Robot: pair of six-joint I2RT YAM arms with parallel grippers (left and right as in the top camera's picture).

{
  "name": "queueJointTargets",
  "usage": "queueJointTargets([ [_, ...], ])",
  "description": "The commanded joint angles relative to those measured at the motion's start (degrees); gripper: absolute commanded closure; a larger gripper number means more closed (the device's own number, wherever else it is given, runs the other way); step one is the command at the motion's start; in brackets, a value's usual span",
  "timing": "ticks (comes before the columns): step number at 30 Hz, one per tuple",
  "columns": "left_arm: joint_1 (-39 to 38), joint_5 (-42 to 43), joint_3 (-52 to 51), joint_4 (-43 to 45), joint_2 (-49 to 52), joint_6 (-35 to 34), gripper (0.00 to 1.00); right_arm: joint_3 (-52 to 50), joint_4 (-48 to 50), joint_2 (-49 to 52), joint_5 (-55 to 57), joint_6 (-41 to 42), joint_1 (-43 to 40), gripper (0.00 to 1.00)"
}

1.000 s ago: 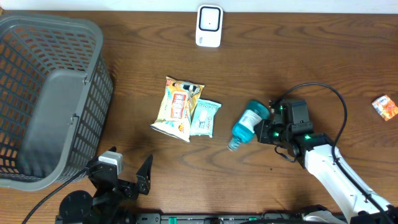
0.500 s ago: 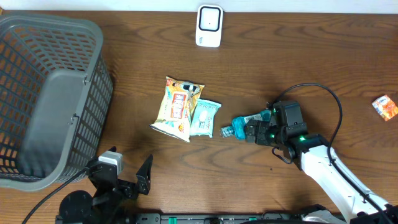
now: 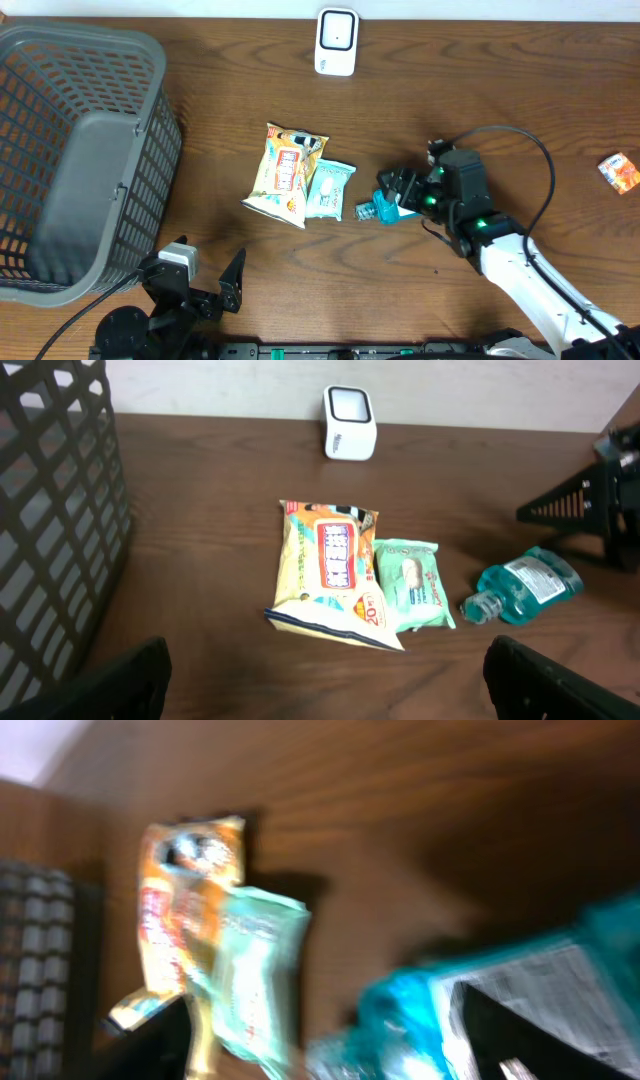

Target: Scan the item barcode

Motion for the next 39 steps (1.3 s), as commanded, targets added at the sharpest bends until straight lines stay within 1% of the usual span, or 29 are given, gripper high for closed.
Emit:
queueJointTargets([
  [1,0.2,0.8,0.3,0.0,-0.3,-0.1,0.02,0.3,4.7,3.0,-0.3,3.0,4.1,0.39],
  [4,0.2,0.8,0.3,0.0,-0.3,-0.1,0.02,0.3,9.2,6.9,-0.3,3.1,8.0,0.44],
  [5,0.2,0.8,0.3,0.0,-0.3,-0.1,0.02,0.3,10.4,8.5,0.0,3.1,9.2,0.47],
  [7,0.2,0.7,0.3,0.0,-0.3,-0.1,0.02,0.3,11.3,12.9,3.7,3.6,11.9,0.64],
  [9,0.2,0.8,0.3,0.0,-0.3,-0.1,0.02,0.3,11.3,15.3,5.3,4.9,12.9,0.76],
  [10,0.2,0.8,0.3,0.0,-0.3,-0.1,0.02,0.4,11.3,16.3,5.2,5.8,13.2,0.84],
  [12,0.2,0.8,0.3,0.0,-0.3,-0.1,0.02,0.4,10.9,16.9,4.2,5.9,13.4,0.9],
  [15,0.2,0.8,0.3,0.0,-0.3,-0.1,0.02,0.4,7.6,16.4,2.8,5.9,13.5,0.94],
  [16,0.2,0.7,0.3,0.0,-0.3,-0.1,0.02,0.4,3.5,15.6,2.9,5.9,13.5,0.97],
  [18,0.2,0.8,0.3,0.0,-0.3,-0.1,0.02,0.4,-2.7,13.7,3.1,5.6,13.2,0.98],
  [19,0.2,0.7,0.3,0.0,-0.3,-0.1,0.02,0.4,-8.2,11.2,3.8,5.6,12.7,0.99],
  [21,0.2,0.8,0.3,0.0,-0.3,-0.1,0.02,0.4,-13.0,8.2,6.5,5.6,12.1,0.99],
  [23,0.2,0.7,0.3,0.0,-0.3,-0.1,0.02,0.4,-15.6,4.7,9.5,3.5,11.8,0.95],
  [26,0.2,0.8,0.3,0.0,-0.3,-0.1,0.02,0.4,-15.3,0.0,10.2,-1.9,11.8,0.83],
  [27,0.2,0.8,0.3,0.0,-0.3,-0.1,0.02,0.4,-15.1,-1.4,10.2,-2.8,11.8,0.8],
  [31,0.2,0.8,0.3,0.0,-0.3,-0.1,0.02,0.4,-13.5,-5.8,10.2,-6.0,11.8,0.62],
  [34,0.2,0.7,0.3,0.0,-0.3,-0.1,0.02,0.4,-13.2,-6.5,10.8,-10.6,11.7,0.47],
  [38,0.2,0.8,0.3,0.0,-0.3,-0.1,0.02,0.4,-12.3,-5.4,11.1,-19.2,10.2,0.21],
  [39,0.2,0.8,0.3,0.0,-0.3,-0.1,0.02,0.4,-11.6,-5.0,11.1,-20.8,9.4,0.17],
])
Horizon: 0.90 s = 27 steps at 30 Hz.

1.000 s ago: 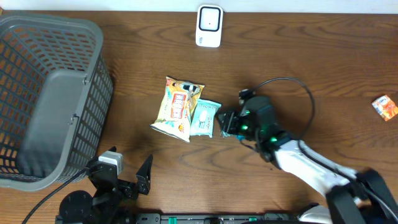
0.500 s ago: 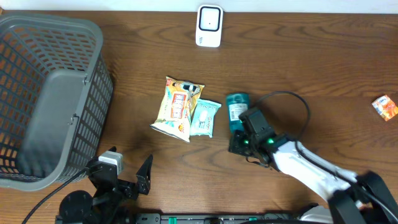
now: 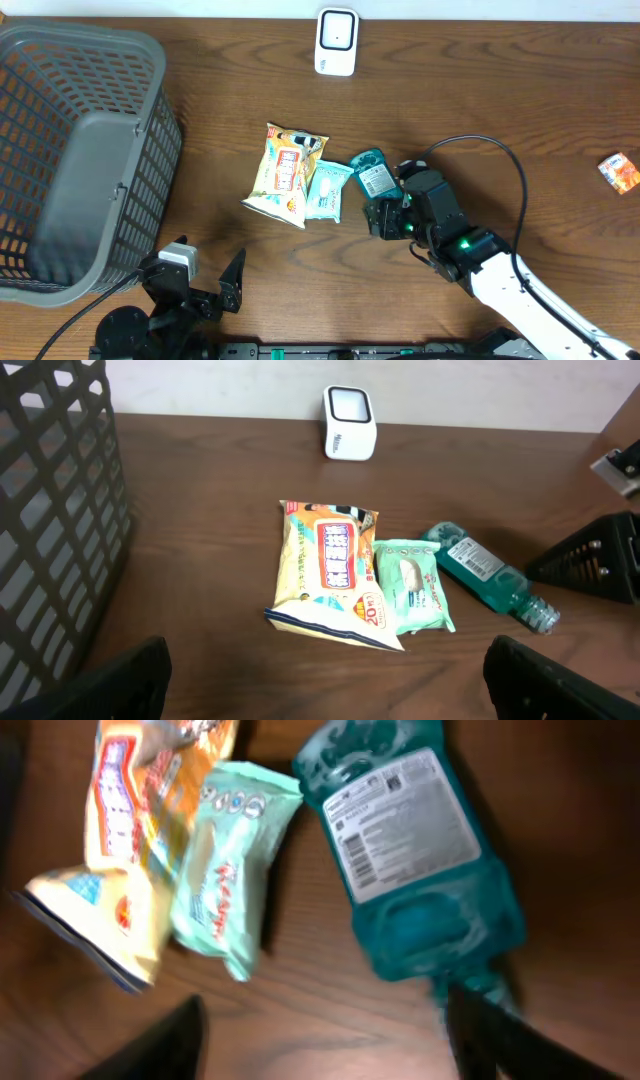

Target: Scan the item barcode

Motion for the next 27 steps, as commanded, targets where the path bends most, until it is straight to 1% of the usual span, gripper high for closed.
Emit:
queueJointTargets([
  [1,0.2,0.7,0.3,0.0,-0.3,-0.1,0.02,0.3,1.9,1.3,1.1,-9.5,-3.1,0.12],
  [3,0.2,0.7,0.3,0.0,-0.3,-0.1,0.02,0.3,3.5,2.5,0.0,-9.1,-5.5,0.09],
  [5,0.2,0.8,0.3,0.0,-0.3,-0.1,0.02,0.4,6.0,4.9,-4.4,-8.9,-9.0,0.07],
  [7,0.2,0.7,0.3,0.0,-0.3,-0.1,0.02,1.0,7.8,8.0,-9.7,-10.5,-11.7,0.02],
  [9,0.2,0.8,0.3,0.0,-0.3,-0.1,0.02,2.8,8.3,12.1,-15.3,-12.5,-13.7,0.01],
  [11,0.2,0.8,0.3,0.0,-0.3,-0.1,0.02,5.2,8.2,16.6,-18.1,-13.3,-14.1,0.01],
  [15,0.2,0.8,0.3,0.0,-0.3,-0.1,0.02,11.6,6.2,25.4,-17.9,-16.3,-13.2,0.01],
  [17,0.2,0.8,0.3,0.0,-0.3,-0.1,0.02,15.9,2.6,30.4,-16.2,-16.9,-12.6,0.02],
  [21,0.2,0.8,0.3,0.0,-0.3,-0.1,0.02,19.4,-0.7,35.1,-13.4,-18.4,-11.4,0.01],
  [23,0.2,0.8,0.3,0.0,-0.3,-0.1,0.02,20.2,-2.3,36.7,-10.1,-18.9,-10.1,0.04],
  [25,0.2,0.7,0.3,0.0,-0.3,-0.1,0.02,20.2,-4.0,37.2,-6.3,-20.1,-7.8,0.09],
  [27,0.2,0.8,0.3,0.0,-0.3,-0.1,0.02,20.2,-6.1,37.2,-2.3,-20.6,-6.1,0.11],
])
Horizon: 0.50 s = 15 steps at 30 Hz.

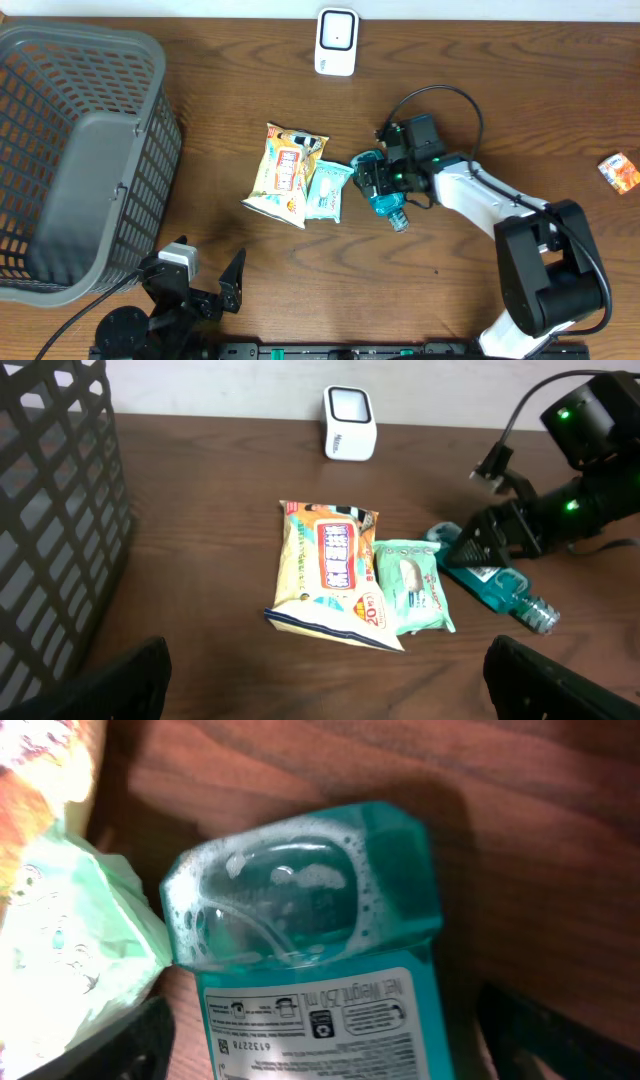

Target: Scan the item barcode

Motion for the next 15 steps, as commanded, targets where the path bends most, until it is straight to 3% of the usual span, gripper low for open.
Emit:
queueJointTargets([
  [1,0.2,0.7,0.3,0.0,-0.3,-0.1,0.02,-1.3,-4.5,2.8,9.1,-1.9,4.0,0.13],
  [7,0.2,0.8,0.3,0.0,-0.3,-0.1,0.02,-1.3,-7.8,2.8,12.4,-5.4,5.8,0.31],
  [11,0.2,0.7,0.3,0.0,-0.3,-0.1,0.02,-1.3,-7.7,2.8,7.6,-8.7,5.6,0.48],
  [15,0.2,0.8,0.3,0.0,-0.3,-0.1,0.02,-1.3,-7.7,2.8,5.8,-9.2,5.5,0.56],
])
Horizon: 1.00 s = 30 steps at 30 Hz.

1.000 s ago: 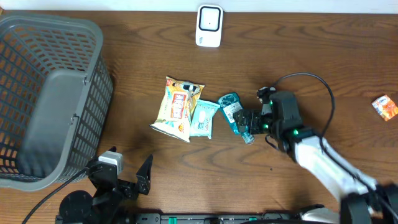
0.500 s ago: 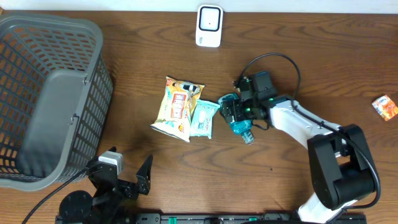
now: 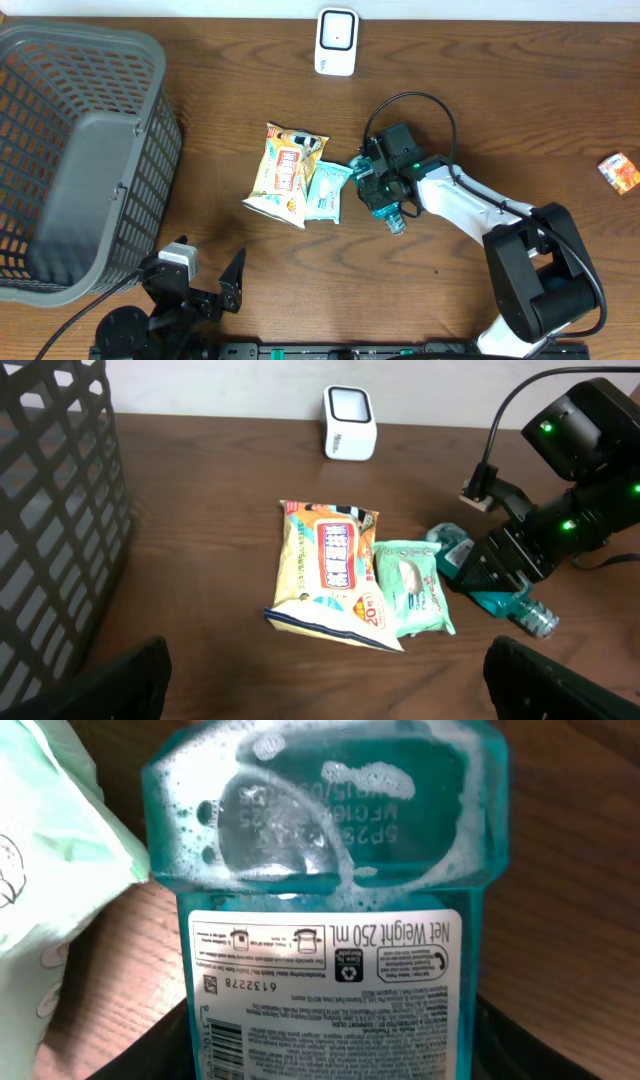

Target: Scan the item barcode

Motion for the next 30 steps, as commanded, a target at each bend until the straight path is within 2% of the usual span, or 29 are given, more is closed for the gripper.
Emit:
queueJointTargets([
  [1,0.2,0.8,0.3,0.0,-0.3,-0.1,0.02,-2.2,-1.4,2.9,-3.5,-2.0,0.2,0.56],
  [8,0.2,0.7,0.3,0.0,-0.3,-0.1,0.02,-0.1,-3.5,2.9,-0.5,-1.9,0.2,0.59],
  [13,0.2,0.8,0.3,0.0,-0.3,-0.1,0.02,5.5,-12.1,2.9,13.7,-1.0,0.4,0.68],
  [19,0.2,0.8,0.3,0.0,-0.3,-0.1,0.02,7.8,-15.6,2.9,31.5,4.8,2.7,0.67],
  [20,0.2,0.7,0.3,0.0,-0.3,-0.1,0.02,7.8,-16.0,2.9,37.4,8.5,3.9,0.65],
  [23,0.2,0.8,0.3,0.0,-0.3,-0.1,0.02,7.8,-16.2,2.9,44.8,9.9,5.8,0.59],
  [30,0.2,0.8,0.3,0.0,-0.3,-0.1,0.02,7.8,-14.8,3.1,49.3,12.3,9.0,0.58],
])
